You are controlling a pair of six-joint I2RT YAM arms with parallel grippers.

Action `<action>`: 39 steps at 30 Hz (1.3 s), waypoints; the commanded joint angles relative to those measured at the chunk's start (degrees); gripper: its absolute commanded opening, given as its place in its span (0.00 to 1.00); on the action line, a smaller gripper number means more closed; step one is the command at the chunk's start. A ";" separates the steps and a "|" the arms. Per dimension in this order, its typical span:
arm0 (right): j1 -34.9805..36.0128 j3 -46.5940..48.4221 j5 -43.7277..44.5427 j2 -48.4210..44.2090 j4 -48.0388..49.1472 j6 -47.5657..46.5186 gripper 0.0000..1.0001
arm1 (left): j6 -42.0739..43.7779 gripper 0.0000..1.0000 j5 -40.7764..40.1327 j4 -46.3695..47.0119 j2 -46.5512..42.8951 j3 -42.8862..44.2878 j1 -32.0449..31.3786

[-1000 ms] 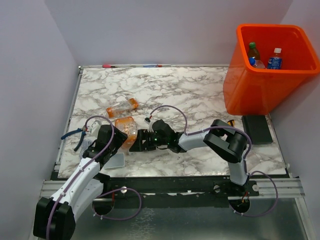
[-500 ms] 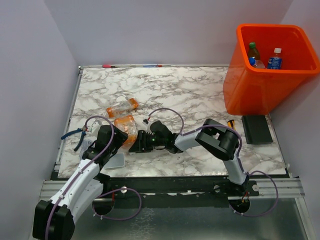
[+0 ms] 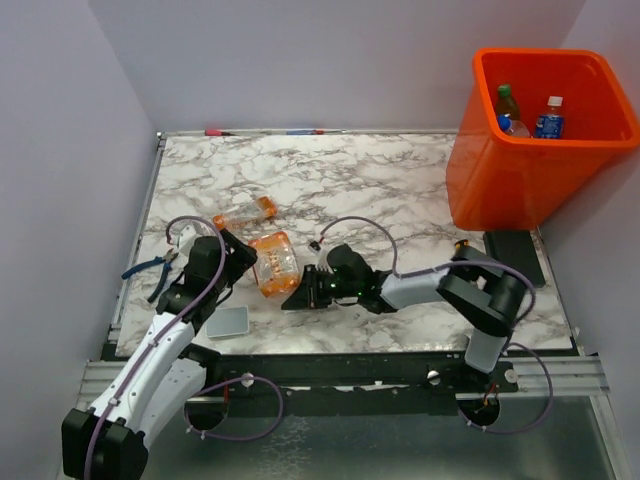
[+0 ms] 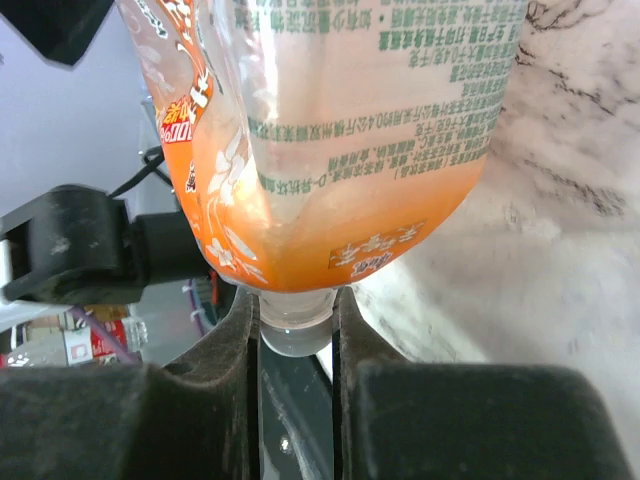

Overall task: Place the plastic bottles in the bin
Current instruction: Pick up the plastic bottle at the center of the board.

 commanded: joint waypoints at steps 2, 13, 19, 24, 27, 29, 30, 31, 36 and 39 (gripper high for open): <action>-2.48 -4.00 5.49 -16.76 -16.64 -13.69 0.00 | 9.10 0.96 0.24 1.98 1.59 11.40 -0.30; -3.16 -3.95 16.70 -45.52 -48.28 -33.70 0.00 | 7.38 0.99 40.90 45.60 5.34 7.33 -0.70; -3.67 -8.51 16.15 -54.74 -43.67 -28.80 0.00 | -2.67 0.99 44.91 68.41 4.21 1.36 -1.29; -3.77 -10.49 12.24 -57.80 -37.04 -25.88 0.00 | -1.08 0.99 48.23 72.26 6.01 3.07 -6.17; -3.92 -10.26 10.47 -58.05 -33.33 -24.38 0.00 | 2.68 0.99 48.18 72.34 6.77 3.75 -11.31; -4.02 -9.77 8.46 -57.66 -30.56 -23.45 0.00 | 3.41 0.99 48.47 72.34 7.92 4.05 -13.18; -4.03 -9.27 7.49 -57.49 -29.71 -23.21 0.00 | 3.43 0.99 48.62 72.34 8.56 4.08 -13.44; -4.03 -8.69 6.79 -57.55 -29.11 -23.06 0.00 | 3.40 0.99 48.61 72.34 8.98 4.01 -13.52; -4.03 -7.07 6.36 -59.51 -29.44 -24.81 0.00 | 3.50 0.99 46.33 72.27 8.46 3.04 -13.53; -4.03 -6.38 4.98 -60.64 -30.87 -26.50 0.00 | 3.50 0.99 45.96 71.95 8.61 3.38 -13.53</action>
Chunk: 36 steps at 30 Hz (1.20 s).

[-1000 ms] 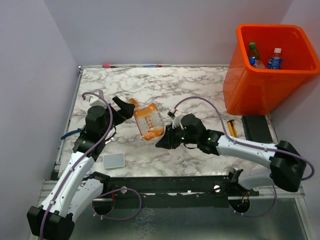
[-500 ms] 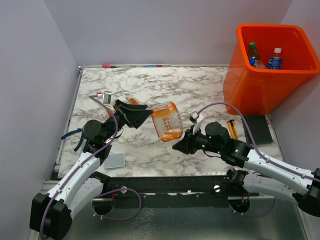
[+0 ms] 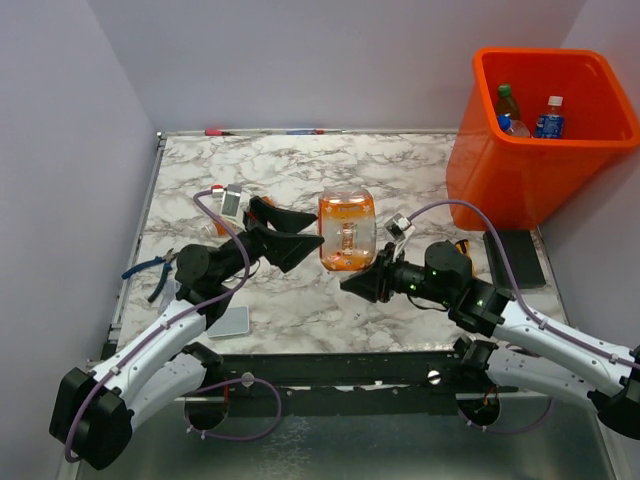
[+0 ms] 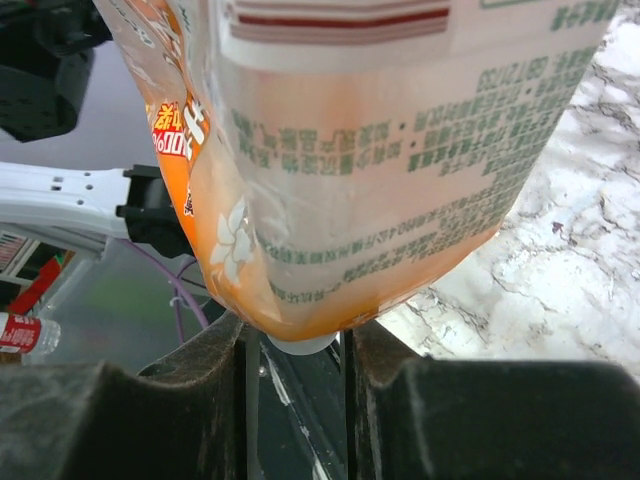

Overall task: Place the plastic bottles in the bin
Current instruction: Pick up the plastic bottle at the center of the board.

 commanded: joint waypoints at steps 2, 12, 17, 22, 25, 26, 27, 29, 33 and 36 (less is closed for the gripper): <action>0.38 3.70 -6.68 -2.78 2.79 -4.15 0.00 | 0.30 0.99 1.86 -0.21 1.36 0.96 -0.79; 0.38 8.66 -13.05 -0.17 -4.56 -10.57 0.00 | -0.73 0.99 8.79 -0.21 6.85 7.30 -1.20; 0.38 13.46 -13.05 3.15 -11.67 -15.18 0.00 | -0.52 0.90 11.66 -0.23 8.19 9.14 -1.40; 0.38 16.30 -11.22 4.66 -15.98 -17.30 0.00 | -2.14 0.49 10.78 -0.21 10.56 9.70 -1.49; 0.38 16.84 -6.69 3.42 -16.74 -15.92 0.15 | -1.43 0.38 6.36 -0.21 9.72 9.22 -1.49; 0.38 16.58 -5.39 2.68 -16.49 -15.09 0.34 | -0.90 0.34 3.94 -0.21 9.05 9.11 -1.53; 0.38 15.67 -3.75 1.51 -15.38 -13.84 0.52 | -0.59 0.32 1.17 -0.14 8.33 8.93 -1.50; 0.38 12.33 -0.41 -2.29 -10.54 -10.21 0.73 | -1.47 0.28 -5.27 0.68 7.01 8.33 -1.53; 0.38 4.39 5.95 -10.79 2.79 -3.53 0.84 | -9.72 0.26 -20.19 8.49 5.63 5.56 -1.70; 0.38 -0.37 9.16 -14.07 15.04 -0.23 0.85 | -18.08 0.24 -31.81 16.76 6.20 2.31 -2.14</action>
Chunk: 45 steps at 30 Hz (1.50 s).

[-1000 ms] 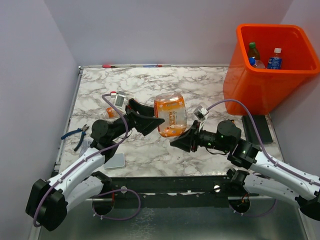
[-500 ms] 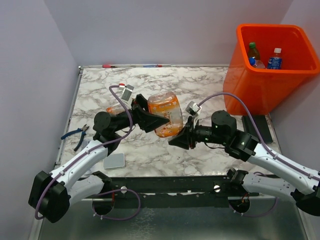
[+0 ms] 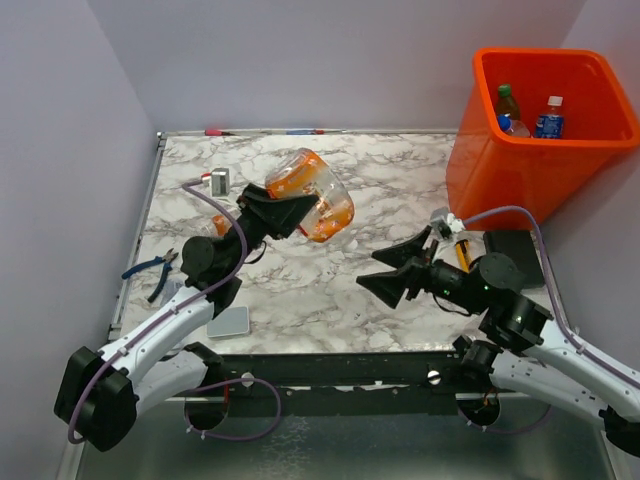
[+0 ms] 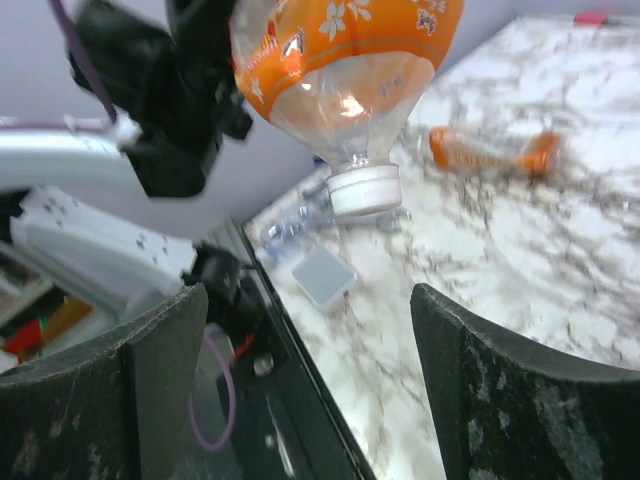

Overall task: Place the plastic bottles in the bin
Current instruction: Pick up the plastic bottle at the center of the board.

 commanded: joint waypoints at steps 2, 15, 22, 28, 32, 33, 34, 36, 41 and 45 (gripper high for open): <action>0.34 -5.62 8.91 -2.14 22.60 7.42 0.85 | -14.51 0.23 -25.92 14.84 0.15 -4.72 -1.18; 0.34 -5.46 21.09 15.44 58.07 13.19 0.81 | -14.65 0.22 -45.25 15.55 -0.38 -5.27 -9.42; 0.34 -1.16 20.00 26.21 69.68 11.49 0.78 | -15.52 0.22 -52.77 15.56 1.84 -4.40 -13.87; 0.34 -0.55 20.49 29.19 72.74 12.71 0.42 | -15.13 0.21 -54.03 15.80 2.54 -3.50 -14.81; 0.34 0.14 19.22 29.55 72.58 13.34 0.17 | -15.89 0.24 -53.79 15.98 2.84 -4.18 -14.90; 0.34 0.44 18.44 29.60 72.29 13.29 0.09 | -15.96 0.28 -53.70 15.99 2.94 -4.34 -14.90; 0.34 0.76 17.82 29.50 71.44 13.30 0.02 | -15.92 0.36 -53.69 15.99 2.86 -4.60 -14.87; 0.34 1.45 16.90 28.49 68.54 13.08 0.00 | -15.29 0.56 -53.47 15.99 2.38 -5.29 -14.83; 0.34 4.16 16.61 21.91 56.62 8.03 0.00 | -9.00 0.99 -53.19 14.63 -2.26 -6.55 -14.90; 0.34 11.79 21.32 16.67 39.40 -0.25 0.00 | -2.16 0.99 -57.57 5.58 -10.03 -6.17 -14.76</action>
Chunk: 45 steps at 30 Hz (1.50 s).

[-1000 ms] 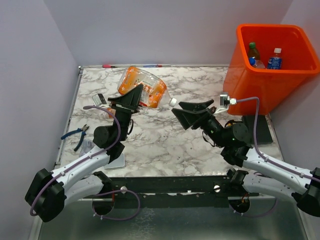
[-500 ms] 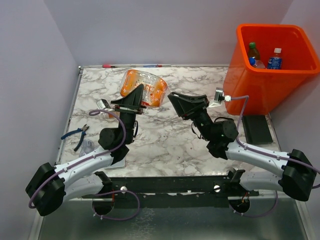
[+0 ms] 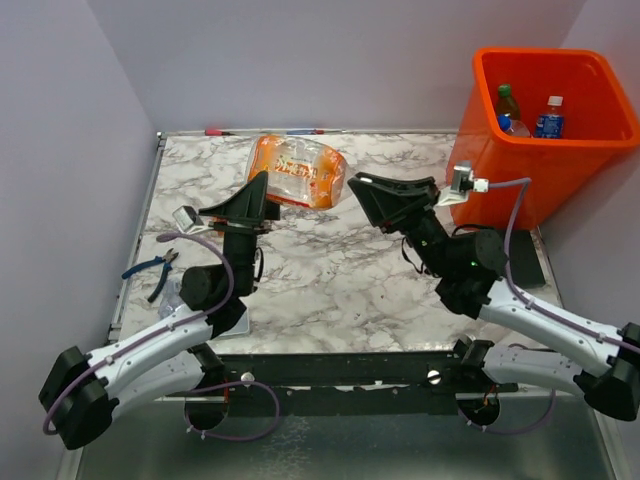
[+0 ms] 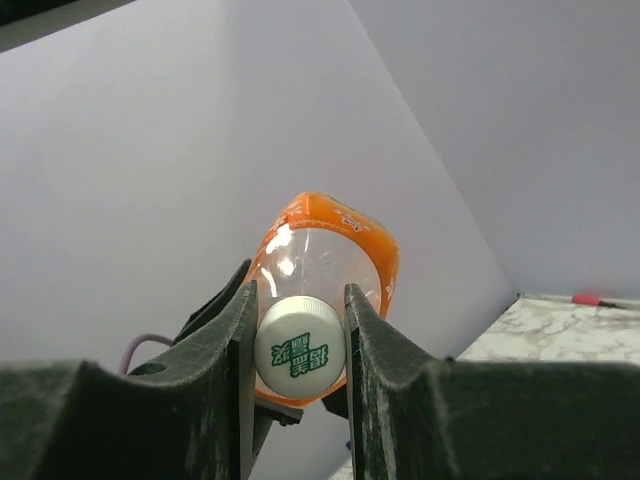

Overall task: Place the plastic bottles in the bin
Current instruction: Pick up the plastic bottle at the center of the board, then place the plastic bottle in the trash bin.

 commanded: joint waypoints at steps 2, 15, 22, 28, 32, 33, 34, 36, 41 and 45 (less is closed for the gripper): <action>0.27 12.92 6.66 -6.62 -21.02 -14.14 0.00 | 14.13 0.99 -7.40 -12.88 -11.48 1.78 -0.06; -2.04 42.44 43.91 7.61 1.15 -78.19 0.00 | 33.28 0.99 -21.92 -48.90 -22.31 4.16 -0.01; -29.33 59.87 46.43 18.36 -21.61 -56.98 0.00 | 39.32 0.99 -27.89 -51.91 -24.72 -1.86 0.08; -45.38 70.02 47.13 29.23 -36.80 -45.72 0.00 | 38.43 0.99 -28.88 -57.62 -28.26 -2.91 0.06; -52.32 73.44 45.74 33.87 -48.30 -38.40 0.00 | 36.29 0.99 -29.96 -62.29 -30.66 -3.87 0.09; -52.83 73.93 44.80 34.45 -51.42 -35.55 0.00 | 35.94 0.99 -30.04 -63.20 -31.26 -4.10 0.03; -54.33 74.42 43.46 34.95 -54.90 -33.43 0.05 | 35.65 0.99 -30.14 -63.90 -32.01 -4.30 0.03; -54.66 74.99 40.15 35.38 -58.22 -30.36 0.28 | 35.32 0.99 -30.34 -64.86 -32.99 -4.51 0.03; -54.46 75.50 28.84 33.95 -62.25 -23.59 0.60 | 35.53 0.99 -30.70 -65.07 -33.85 -4.55 0.08; -52.61 78.85 24.30 32.74 -66.23 -20.43 0.75 | 35.00 0.99 -29.90 -65.12 -32.72 -4.39 0.03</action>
